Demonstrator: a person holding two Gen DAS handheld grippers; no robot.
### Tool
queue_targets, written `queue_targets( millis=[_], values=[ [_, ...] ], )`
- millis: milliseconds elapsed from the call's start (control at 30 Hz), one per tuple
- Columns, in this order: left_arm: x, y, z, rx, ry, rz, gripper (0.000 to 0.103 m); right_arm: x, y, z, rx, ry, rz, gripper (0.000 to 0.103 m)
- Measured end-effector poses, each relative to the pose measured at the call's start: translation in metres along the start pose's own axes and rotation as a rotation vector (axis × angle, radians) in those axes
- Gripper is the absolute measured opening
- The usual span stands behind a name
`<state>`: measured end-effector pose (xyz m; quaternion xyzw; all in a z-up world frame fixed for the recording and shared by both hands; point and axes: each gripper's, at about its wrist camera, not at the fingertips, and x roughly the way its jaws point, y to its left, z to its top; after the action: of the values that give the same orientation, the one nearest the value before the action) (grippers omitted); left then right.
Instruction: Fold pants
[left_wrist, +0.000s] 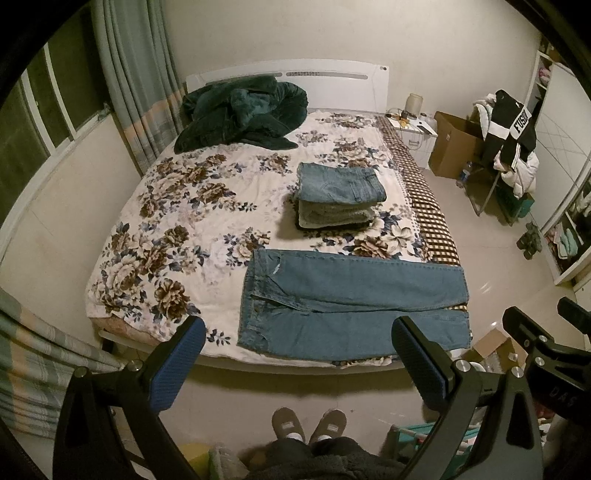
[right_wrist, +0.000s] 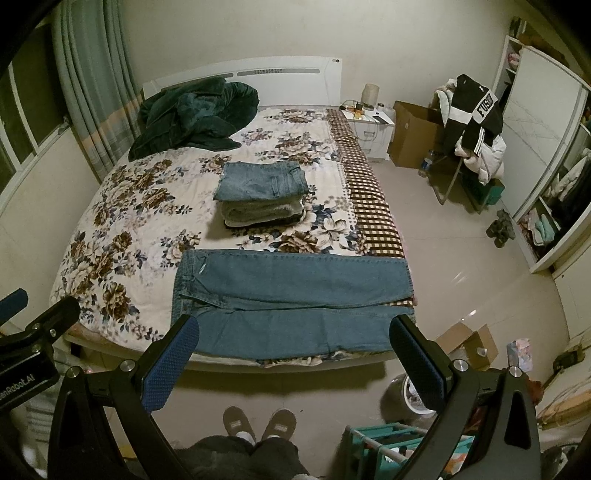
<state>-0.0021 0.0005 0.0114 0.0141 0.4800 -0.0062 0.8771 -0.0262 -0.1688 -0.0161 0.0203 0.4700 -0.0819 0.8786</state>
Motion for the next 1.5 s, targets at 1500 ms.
queue_targets(
  millis=[1500],
  values=[
    [0.633, 0.08, 0.116, -0.601, 0.622, 0.212, 0.103, 0.762, -0.191, 0.091, 0.705, 0.607, -0.208, 0.103]
  ],
)
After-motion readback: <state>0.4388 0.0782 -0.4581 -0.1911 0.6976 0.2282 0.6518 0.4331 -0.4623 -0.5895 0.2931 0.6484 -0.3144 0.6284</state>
